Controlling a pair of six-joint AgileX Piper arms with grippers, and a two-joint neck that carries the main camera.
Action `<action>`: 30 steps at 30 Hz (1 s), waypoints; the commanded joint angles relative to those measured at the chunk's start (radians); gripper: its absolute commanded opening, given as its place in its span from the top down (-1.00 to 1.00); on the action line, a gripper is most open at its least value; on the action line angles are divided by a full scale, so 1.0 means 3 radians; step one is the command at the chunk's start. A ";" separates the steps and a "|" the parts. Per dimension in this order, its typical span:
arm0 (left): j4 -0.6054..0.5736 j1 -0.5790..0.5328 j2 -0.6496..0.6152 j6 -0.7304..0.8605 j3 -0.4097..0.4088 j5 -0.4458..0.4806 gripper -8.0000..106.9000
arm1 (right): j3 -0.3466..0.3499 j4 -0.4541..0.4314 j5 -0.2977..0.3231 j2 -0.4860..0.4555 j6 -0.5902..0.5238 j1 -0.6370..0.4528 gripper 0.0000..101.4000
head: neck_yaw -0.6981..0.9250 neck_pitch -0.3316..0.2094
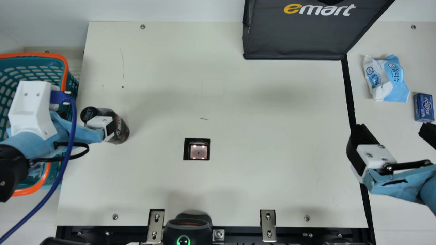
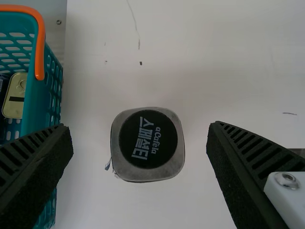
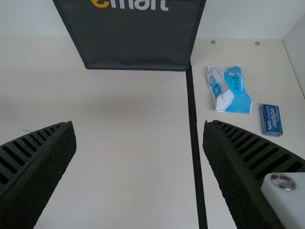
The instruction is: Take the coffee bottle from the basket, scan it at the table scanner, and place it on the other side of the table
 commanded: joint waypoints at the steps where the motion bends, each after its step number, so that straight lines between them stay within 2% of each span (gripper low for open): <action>1: -0.0001 0.0004 0.0013 -0.0017 0.0028 -0.0076 -0.71 | 0.0000 0.0000 0.0000 0.0000 0.0000 0.0000 -0.87 | 0.0005 -0.0086; 6: 0.0028 -0.0004 0.0054 -0.0062 0.0090 -0.0212 -0.71 | 0.0000 0.0000 0.0000 0.0000 0.0000 0.0000 -0.87 | 0.0005 -0.0086; 14: 0.0065 -0.0060 0.0089 -0.0138 0.0131 -0.0285 0.22 | 0.0000 0.0000 0.0000 0.0000 0.0000 0.0000 -0.87 | 0.0005 -0.0086; 21: 0.0142 -0.0193 0.0080 -0.0326 0.0014 -0.0123 1.00 | 0.0000 0.0000 0.0000 0.0000 0.0000 0.0000 -0.87 | 0.0005 -0.0086; 30: 0.0429 -0.0650 0.0015 -0.0832 -0.0233 0.0239 1.00 | 0.0000 0.0000 0.0000 0.0000 0.0000 0.0000 -0.87 | 0.0005 -0.0086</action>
